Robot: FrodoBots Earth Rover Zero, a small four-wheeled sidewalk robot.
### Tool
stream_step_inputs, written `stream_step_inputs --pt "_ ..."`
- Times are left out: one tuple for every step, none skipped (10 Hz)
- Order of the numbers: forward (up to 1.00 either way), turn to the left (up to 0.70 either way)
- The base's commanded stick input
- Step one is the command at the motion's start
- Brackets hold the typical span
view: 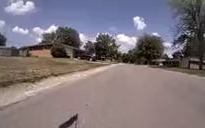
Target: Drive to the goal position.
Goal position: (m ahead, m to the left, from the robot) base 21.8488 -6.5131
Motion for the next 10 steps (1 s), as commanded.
stream_step_inputs --pt "1.0 0.0" --pt "1.0 0.0" --pt "1.0 0.0" --pt "1.0 0.0" --pt "1.0 0.0" --pt "1.0 0.0" --pt "1.0 0.0" --pt "1.0 -0.09" --pt "1.0 -0.35" --pt "1.0 -0.25"
